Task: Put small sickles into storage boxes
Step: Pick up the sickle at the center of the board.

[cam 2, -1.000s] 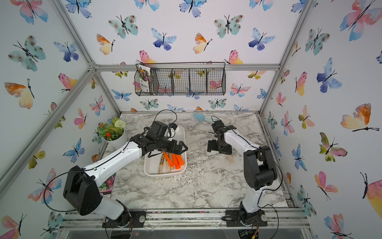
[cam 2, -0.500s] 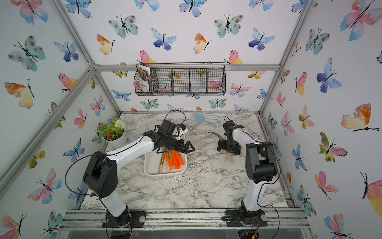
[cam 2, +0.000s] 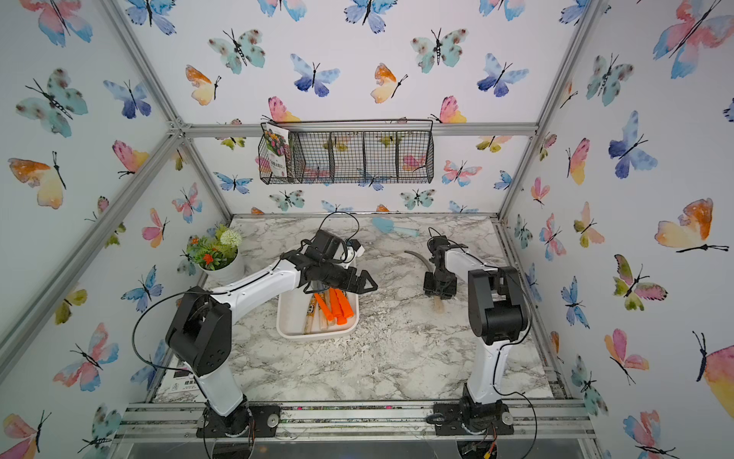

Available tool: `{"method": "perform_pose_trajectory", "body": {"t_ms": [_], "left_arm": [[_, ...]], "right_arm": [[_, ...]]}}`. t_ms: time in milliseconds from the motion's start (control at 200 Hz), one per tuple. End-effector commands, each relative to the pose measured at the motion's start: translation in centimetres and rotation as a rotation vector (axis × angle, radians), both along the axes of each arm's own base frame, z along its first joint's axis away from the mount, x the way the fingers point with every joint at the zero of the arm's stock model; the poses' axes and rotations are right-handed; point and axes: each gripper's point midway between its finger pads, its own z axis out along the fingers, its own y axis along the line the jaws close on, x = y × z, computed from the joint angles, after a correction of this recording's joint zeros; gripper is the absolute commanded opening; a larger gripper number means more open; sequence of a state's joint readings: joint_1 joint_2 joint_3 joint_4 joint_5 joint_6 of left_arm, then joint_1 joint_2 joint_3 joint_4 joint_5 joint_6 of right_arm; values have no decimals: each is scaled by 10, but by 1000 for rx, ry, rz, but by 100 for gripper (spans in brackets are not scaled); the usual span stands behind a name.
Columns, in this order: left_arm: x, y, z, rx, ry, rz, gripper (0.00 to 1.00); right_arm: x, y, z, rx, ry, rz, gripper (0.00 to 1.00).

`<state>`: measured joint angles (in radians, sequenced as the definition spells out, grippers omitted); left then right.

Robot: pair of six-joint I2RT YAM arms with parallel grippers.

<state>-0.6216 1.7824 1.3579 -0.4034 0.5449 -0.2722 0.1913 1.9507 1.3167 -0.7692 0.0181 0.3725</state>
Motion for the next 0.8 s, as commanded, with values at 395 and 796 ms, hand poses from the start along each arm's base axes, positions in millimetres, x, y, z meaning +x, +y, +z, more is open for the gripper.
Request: {"method": "perform_pose_trajectory", "body": {"t_ms": [395, 796], "left_arm": [[-14, 15, 22, -23, -40, 22, 98], [-27, 40, 36, 20, -100, 69, 98]], "right_arm": [[-19, 9, 8, 66, 5, 4, 14], [-30, 33, 37, 72, -41, 53, 10]]}}
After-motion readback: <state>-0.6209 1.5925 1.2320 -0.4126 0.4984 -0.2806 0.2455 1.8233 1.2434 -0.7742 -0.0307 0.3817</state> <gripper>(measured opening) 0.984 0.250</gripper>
